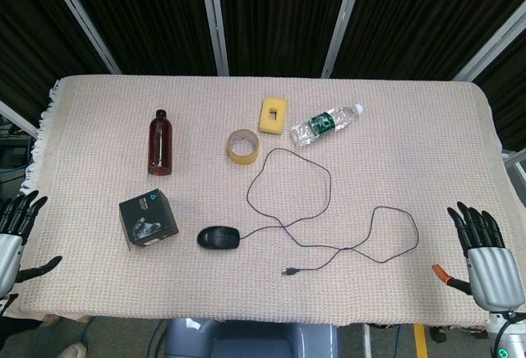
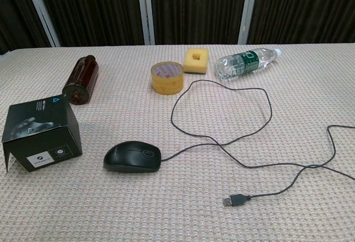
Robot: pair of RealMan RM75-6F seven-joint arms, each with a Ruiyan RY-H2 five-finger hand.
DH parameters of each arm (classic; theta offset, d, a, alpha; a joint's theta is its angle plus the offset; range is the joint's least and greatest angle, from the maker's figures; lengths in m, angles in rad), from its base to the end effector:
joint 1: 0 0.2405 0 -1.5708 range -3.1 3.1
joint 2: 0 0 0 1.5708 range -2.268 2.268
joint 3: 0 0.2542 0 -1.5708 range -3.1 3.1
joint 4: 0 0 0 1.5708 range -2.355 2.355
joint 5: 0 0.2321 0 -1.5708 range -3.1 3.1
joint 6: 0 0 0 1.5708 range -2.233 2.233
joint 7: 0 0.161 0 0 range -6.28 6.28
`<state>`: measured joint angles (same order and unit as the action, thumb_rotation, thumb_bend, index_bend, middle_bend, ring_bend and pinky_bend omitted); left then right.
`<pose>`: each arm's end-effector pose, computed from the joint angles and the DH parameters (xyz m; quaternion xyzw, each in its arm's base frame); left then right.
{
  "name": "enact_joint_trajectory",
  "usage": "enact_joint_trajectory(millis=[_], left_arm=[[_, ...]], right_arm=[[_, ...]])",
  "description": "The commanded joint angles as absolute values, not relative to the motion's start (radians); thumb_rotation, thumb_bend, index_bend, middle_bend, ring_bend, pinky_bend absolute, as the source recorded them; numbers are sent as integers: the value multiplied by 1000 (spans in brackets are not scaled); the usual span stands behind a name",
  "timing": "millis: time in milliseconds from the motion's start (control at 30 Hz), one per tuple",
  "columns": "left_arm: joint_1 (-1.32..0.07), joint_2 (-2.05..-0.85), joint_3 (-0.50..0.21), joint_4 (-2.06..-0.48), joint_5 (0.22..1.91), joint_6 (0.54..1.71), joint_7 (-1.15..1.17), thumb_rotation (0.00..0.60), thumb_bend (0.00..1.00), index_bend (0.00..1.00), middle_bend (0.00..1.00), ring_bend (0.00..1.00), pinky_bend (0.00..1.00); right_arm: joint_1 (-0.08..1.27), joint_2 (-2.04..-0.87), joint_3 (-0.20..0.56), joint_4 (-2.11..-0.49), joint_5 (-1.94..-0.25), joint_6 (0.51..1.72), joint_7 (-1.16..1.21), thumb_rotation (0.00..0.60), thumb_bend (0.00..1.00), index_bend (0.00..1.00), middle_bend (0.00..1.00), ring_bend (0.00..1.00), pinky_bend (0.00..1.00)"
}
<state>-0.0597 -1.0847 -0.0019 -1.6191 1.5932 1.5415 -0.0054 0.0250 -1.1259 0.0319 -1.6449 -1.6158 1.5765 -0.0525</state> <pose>-0.3115 0.1802 0.1435 -0.6187 -0.3666 -0.3943 0.5722 -0.2999 -0.1756 0.1365 0.6040 -0.3554 0.4113 0.5828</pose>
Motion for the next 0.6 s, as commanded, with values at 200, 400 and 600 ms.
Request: enact_joint_trajectory(millis=[200, 400, 600], left_arm=[[-57, -1085, 0, -1620, 1602, 1550, -1, 600, 42, 51, 0, 0, 0], [-55, -1085, 0, -1620, 1601, 1553, -1, 600, 41, 52, 0, 0, 0], [-59, -1086, 0, -1619, 1598, 1544, -3, 600, 39, 52, 0, 0, 0]], right_arm=[[22, -1123, 30, -1643, -1621, 1583, -42, 600, 107, 30, 0, 0, 0], [22, -1121, 27, -1644, -1632, 1587, -32, 600, 106, 30, 0, 0, 0], [24, -1122, 26, -1643, -1631, 1581, -26, 600, 105, 30, 0, 0, 0]])
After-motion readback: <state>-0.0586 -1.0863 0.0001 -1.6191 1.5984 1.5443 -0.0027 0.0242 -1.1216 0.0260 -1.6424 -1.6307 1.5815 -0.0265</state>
